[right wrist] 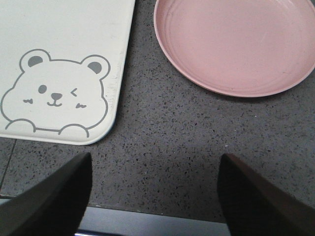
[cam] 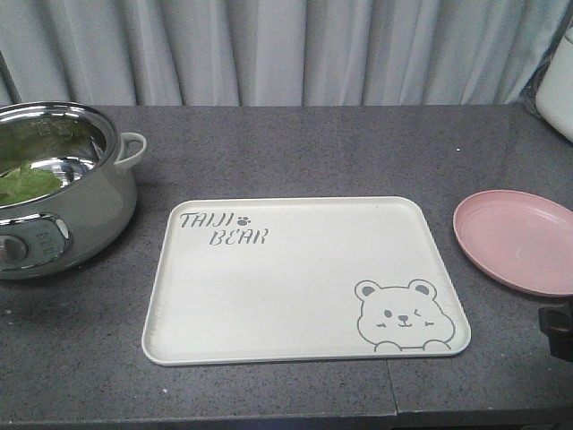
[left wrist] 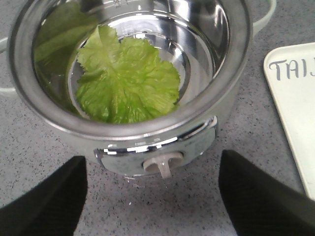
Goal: Transfer vegetables to tray and serve
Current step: 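Lower the left gripper into the pot and grasp a lettuce leaf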
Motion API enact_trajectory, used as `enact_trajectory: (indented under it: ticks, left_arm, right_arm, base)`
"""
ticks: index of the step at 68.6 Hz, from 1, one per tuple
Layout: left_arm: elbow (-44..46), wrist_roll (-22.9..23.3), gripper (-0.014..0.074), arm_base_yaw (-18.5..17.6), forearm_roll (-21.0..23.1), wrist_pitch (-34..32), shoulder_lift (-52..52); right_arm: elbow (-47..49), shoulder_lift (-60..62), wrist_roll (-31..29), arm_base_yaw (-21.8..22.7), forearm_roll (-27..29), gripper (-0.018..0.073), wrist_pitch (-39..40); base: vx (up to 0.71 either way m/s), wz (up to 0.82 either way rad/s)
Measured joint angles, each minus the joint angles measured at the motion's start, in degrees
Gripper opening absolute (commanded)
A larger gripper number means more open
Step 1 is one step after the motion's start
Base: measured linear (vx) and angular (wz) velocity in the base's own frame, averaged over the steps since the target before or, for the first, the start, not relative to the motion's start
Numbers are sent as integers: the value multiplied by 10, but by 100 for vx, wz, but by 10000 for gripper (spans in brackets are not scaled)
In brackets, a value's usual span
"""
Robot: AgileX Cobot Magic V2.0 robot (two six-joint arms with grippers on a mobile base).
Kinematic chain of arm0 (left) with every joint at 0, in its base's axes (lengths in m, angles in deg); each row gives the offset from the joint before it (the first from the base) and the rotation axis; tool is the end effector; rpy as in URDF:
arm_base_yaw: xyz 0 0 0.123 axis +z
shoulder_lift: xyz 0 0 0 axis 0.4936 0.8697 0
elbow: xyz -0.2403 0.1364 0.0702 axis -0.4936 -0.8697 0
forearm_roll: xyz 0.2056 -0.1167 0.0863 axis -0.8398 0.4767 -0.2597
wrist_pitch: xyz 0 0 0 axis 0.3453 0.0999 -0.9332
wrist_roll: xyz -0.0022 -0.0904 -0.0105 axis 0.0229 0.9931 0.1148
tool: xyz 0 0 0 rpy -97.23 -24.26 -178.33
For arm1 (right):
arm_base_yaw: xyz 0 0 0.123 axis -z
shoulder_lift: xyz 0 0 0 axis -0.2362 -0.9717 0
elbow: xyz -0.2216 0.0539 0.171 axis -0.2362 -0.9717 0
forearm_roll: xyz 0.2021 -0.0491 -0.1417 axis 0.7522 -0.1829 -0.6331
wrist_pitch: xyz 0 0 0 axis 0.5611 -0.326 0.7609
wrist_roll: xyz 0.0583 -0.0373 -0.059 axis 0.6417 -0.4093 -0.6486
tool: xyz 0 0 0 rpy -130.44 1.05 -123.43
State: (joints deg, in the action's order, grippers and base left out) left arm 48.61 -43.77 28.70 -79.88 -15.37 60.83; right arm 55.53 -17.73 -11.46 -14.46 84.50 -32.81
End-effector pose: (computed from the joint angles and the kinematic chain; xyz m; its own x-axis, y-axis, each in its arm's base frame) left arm 0.2384 0.0021 0.3667 -0.7268 0.0530 -0.6848 0.0022 0.9972 0.0748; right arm 0.1458 0.0081 0.3026 -0.7430 -0.0983 -0.6621 -0.1231 0.9924 -0.0093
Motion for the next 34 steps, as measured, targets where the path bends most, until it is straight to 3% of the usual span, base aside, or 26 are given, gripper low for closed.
enact_trajectory:
  ticks: [15,34]
  left_arm:
    - [146,-7,545,8,2,49,150]
    - [294,-43,545,45,48,95,309]
  right_arm:
    - [0,0,0,0,0,525,0]
    - [0,0,0,0,0,525,0]
  base:
    - [0,0]
    - [0,0]
